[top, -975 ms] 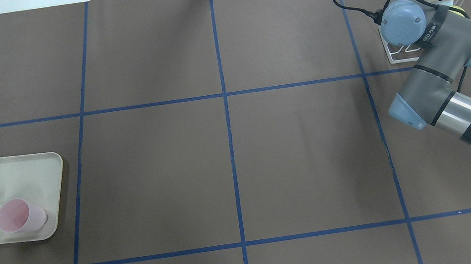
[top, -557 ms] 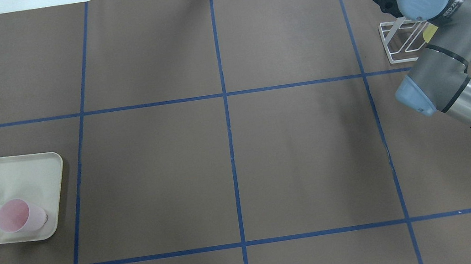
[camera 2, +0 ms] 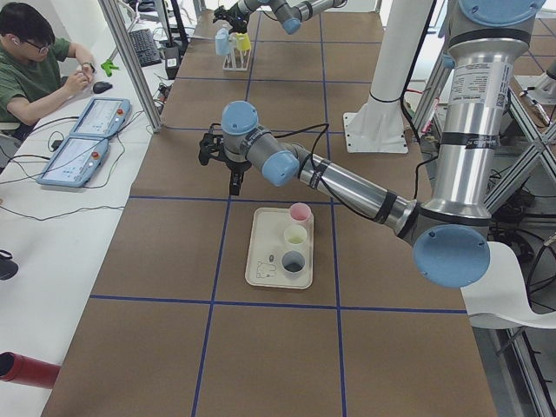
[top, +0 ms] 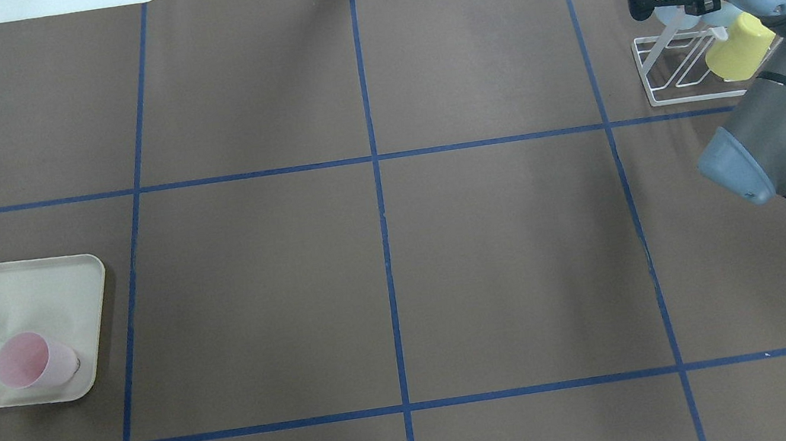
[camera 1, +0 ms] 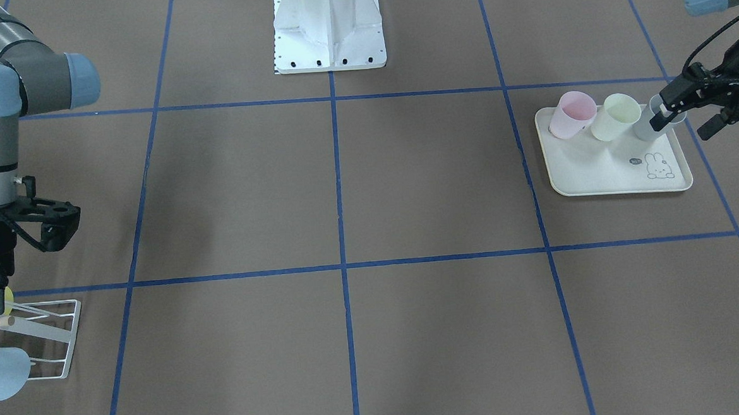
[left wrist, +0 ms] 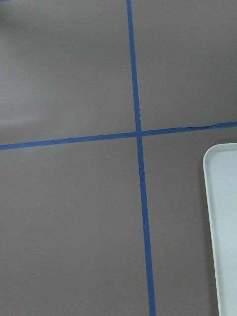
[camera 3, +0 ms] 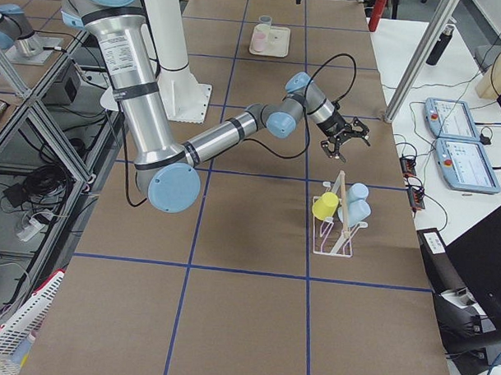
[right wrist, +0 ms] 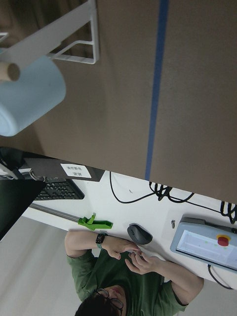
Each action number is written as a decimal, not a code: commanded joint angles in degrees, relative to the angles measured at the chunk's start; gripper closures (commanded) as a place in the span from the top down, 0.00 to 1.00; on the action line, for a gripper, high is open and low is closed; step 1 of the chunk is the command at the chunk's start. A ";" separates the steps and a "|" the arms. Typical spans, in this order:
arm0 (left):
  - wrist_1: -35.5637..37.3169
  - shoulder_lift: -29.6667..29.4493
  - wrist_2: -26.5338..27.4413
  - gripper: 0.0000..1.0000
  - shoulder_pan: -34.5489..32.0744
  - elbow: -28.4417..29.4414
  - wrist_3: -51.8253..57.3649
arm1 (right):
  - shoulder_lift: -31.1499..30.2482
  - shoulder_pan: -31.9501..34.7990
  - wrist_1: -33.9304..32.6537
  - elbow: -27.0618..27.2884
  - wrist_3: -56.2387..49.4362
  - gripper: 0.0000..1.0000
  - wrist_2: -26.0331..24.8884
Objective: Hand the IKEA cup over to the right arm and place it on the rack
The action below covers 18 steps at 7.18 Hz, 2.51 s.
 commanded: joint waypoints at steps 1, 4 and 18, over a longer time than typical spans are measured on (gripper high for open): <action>0.01 -0.02 5.25 1.00 0.17 -0.74 0.32 | -1.05 -0.13 0.35 3.87 24.46 1.00 7.27; -0.43 4.87 9.67 1.00 1.40 -0.83 8.10 | -0.62 -2.67 -0.08 8.19 53.63 1.00 16.32; -22.49 22.48 9.35 0.25 8.09 12.61 13.50 | 4.75 -6.02 -13.71 9.42 61.14 1.00 28.31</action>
